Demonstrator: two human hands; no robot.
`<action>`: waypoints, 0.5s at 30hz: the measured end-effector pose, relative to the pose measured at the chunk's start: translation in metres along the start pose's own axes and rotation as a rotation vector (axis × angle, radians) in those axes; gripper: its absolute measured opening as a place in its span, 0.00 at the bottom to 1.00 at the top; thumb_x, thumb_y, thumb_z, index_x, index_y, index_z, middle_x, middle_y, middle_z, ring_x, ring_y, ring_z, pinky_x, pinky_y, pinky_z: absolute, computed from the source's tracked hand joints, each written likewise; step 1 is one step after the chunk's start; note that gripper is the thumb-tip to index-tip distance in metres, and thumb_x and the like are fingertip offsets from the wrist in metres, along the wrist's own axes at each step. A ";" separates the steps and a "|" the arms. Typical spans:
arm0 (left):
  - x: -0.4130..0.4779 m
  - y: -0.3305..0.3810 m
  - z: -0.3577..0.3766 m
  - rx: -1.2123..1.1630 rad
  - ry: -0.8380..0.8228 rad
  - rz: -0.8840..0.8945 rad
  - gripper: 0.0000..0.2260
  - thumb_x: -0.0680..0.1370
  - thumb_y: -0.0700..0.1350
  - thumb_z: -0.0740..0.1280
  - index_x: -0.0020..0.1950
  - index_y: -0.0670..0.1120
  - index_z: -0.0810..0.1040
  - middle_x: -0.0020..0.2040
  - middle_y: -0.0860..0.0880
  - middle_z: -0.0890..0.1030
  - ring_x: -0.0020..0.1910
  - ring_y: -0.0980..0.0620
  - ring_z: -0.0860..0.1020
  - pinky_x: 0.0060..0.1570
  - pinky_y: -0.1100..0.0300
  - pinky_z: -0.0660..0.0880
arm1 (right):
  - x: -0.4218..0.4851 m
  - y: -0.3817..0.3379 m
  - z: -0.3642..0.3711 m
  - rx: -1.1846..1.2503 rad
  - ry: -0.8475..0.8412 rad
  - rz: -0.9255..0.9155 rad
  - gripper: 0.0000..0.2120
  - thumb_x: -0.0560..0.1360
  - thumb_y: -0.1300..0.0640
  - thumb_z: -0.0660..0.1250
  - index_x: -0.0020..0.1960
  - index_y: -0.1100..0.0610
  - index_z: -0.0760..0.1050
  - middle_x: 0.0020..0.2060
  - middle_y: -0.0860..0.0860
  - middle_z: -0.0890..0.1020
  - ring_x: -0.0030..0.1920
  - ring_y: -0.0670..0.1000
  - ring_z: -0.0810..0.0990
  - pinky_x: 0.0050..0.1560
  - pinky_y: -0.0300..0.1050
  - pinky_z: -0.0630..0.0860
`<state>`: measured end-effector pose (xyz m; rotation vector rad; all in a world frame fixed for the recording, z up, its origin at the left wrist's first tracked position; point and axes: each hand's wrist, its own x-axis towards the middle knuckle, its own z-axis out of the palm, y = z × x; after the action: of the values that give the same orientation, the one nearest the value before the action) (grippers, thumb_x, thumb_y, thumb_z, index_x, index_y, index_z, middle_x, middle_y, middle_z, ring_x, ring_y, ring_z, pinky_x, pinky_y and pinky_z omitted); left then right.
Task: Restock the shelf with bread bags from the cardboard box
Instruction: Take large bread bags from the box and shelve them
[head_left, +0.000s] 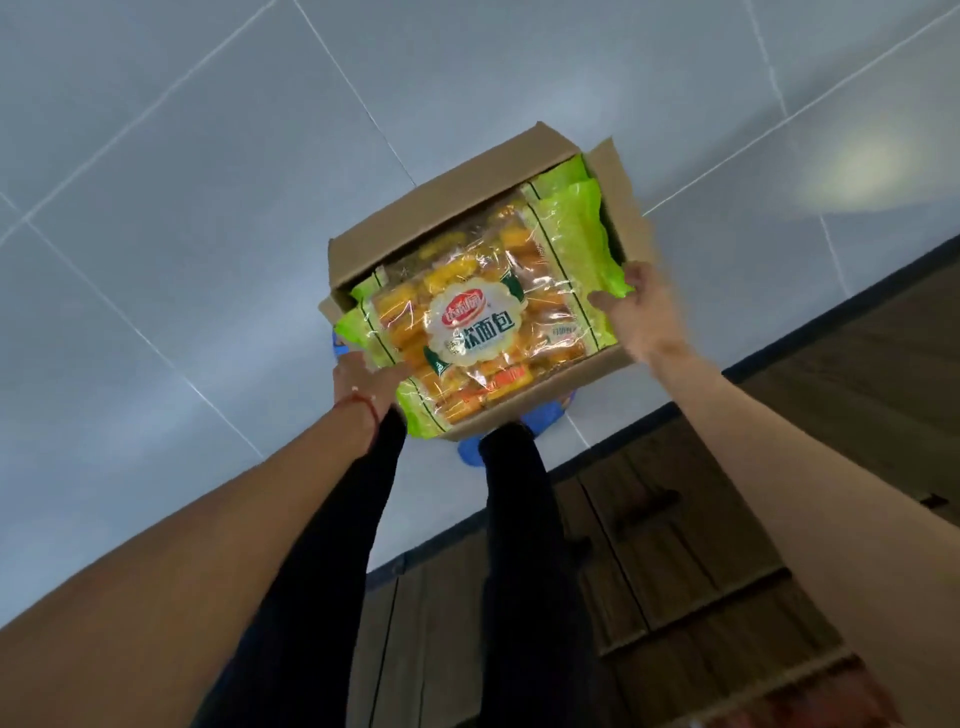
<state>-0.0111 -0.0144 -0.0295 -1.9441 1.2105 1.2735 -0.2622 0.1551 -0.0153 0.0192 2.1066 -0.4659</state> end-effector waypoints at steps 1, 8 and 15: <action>0.010 -0.004 0.006 -0.015 0.006 -0.016 0.41 0.66 0.54 0.77 0.73 0.41 0.64 0.70 0.44 0.69 0.68 0.44 0.70 0.66 0.49 0.68 | 0.012 0.001 0.005 -0.003 -0.003 -0.025 0.39 0.73 0.40 0.72 0.78 0.54 0.64 0.73 0.53 0.72 0.71 0.57 0.72 0.72 0.60 0.70; 0.049 -0.009 0.035 -0.061 -0.021 0.077 0.39 0.61 0.62 0.79 0.67 0.50 0.70 0.58 0.53 0.72 0.57 0.56 0.70 0.59 0.59 0.68 | 0.054 0.010 0.051 0.131 -0.086 -0.062 0.59 0.62 0.23 0.72 0.82 0.51 0.55 0.80 0.50 0.64 0.79 0.55 0.63 0.79 0.62 0.61; 0.028 0.001 0.013 -0.247 -0.101 0.188 0.33 0.67 0.62 0.72 0.69 0.58 0.68 0.62 0.54 0.79 0.61 0.49 0.77 0.61 0.46 0.74 | 0.008 0.000 0.059 0.169 -0.044 0.028 0.55 0.69 0.34 0.74 0.83 0.56 0.50 0.82 0.55 0.58 0.81 0.59 0.57 0.79 0.66 0.57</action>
<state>-0.0135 -0.0161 -0.0597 -1.9416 1.2583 1.6664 -0.2192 0.1339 -0.0500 0.1346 2.0159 -0.6205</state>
